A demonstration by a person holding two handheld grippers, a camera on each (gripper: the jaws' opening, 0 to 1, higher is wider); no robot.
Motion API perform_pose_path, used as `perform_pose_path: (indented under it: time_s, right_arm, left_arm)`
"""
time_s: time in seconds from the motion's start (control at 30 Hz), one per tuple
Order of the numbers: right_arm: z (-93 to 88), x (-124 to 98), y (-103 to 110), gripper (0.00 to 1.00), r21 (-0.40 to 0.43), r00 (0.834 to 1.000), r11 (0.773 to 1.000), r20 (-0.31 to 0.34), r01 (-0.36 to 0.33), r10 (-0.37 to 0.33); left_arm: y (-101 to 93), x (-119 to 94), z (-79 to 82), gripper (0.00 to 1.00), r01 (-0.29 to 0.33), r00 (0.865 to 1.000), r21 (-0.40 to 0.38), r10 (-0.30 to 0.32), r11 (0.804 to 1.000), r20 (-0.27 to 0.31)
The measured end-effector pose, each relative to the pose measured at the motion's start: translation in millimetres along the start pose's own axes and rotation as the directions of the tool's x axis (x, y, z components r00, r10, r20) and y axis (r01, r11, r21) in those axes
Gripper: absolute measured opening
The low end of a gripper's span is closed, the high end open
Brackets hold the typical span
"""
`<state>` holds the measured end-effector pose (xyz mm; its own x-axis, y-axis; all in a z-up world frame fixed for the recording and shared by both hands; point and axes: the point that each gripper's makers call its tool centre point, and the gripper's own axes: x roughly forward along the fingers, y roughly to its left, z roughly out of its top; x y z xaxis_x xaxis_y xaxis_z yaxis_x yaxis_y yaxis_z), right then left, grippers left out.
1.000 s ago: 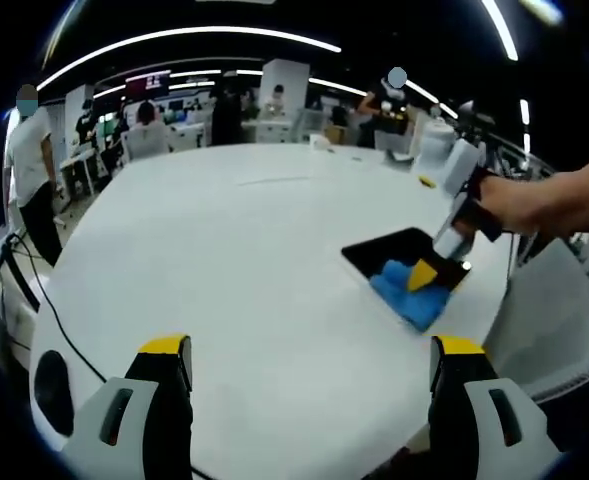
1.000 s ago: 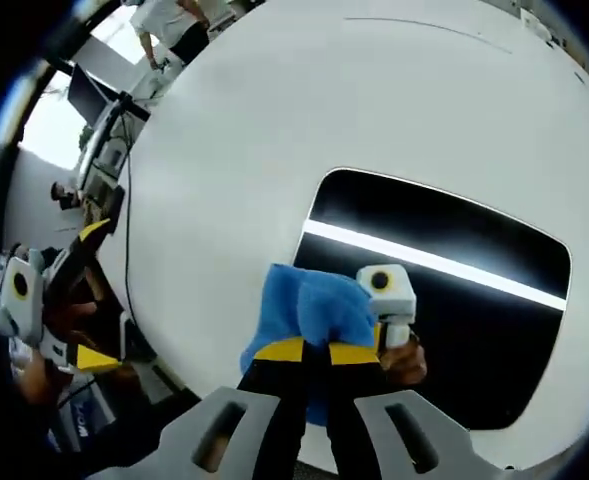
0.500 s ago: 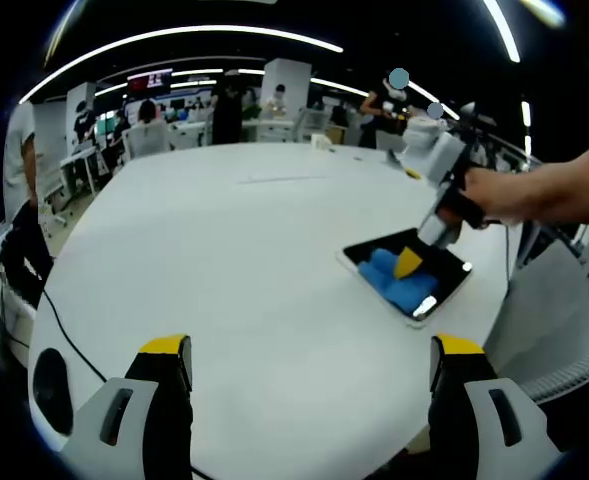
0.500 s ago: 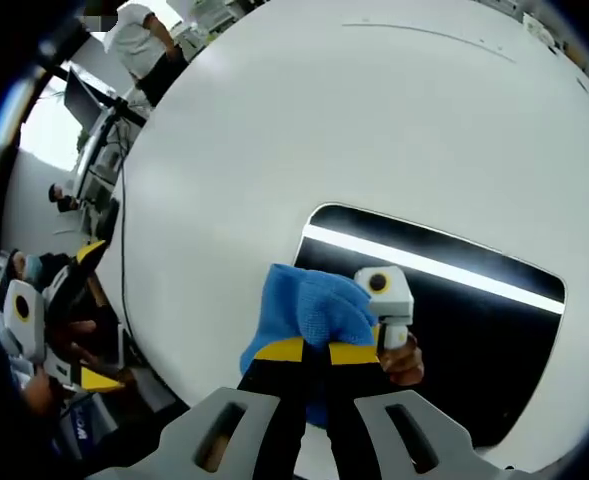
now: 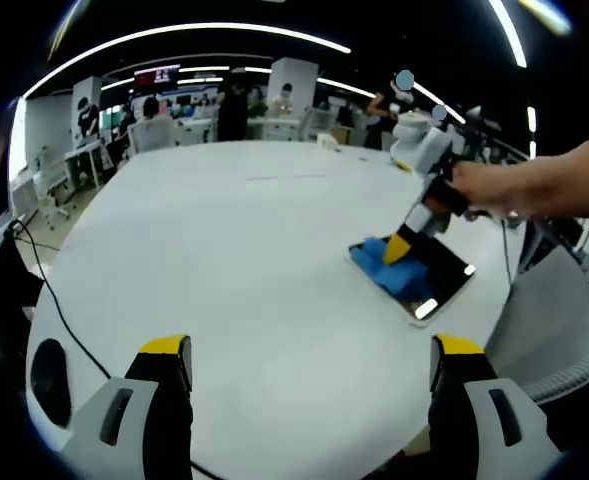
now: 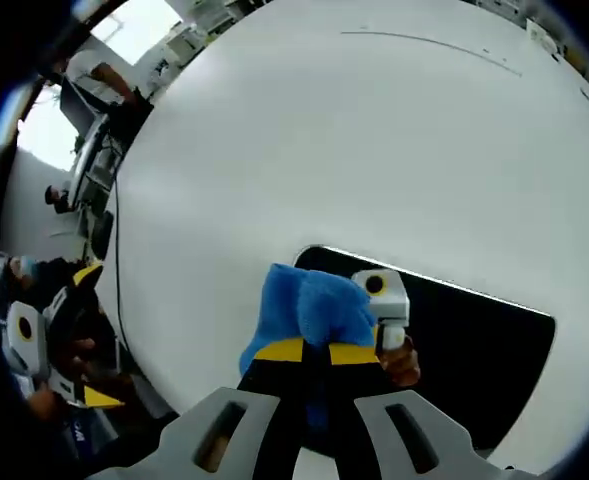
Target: Wipe the mirror surface with the cleaning cloth until all visible marks leave the cleaned area.
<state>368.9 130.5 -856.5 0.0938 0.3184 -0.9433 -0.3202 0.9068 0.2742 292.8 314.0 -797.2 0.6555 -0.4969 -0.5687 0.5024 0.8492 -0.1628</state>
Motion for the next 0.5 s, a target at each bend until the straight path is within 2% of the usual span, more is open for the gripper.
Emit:
perform_pose_path:
  time_s: [0.5]
  right_arm:
    - [15.9, -8, -1, 0.01, -0.005, 1.000, 1.000, 0.010, 0.012, -0.012]
  left_arm:
    - [-1.9, -4, -2.9, 1.00, -0.002, 1.000, 0.000, 0.002, 1.000, -0.002]
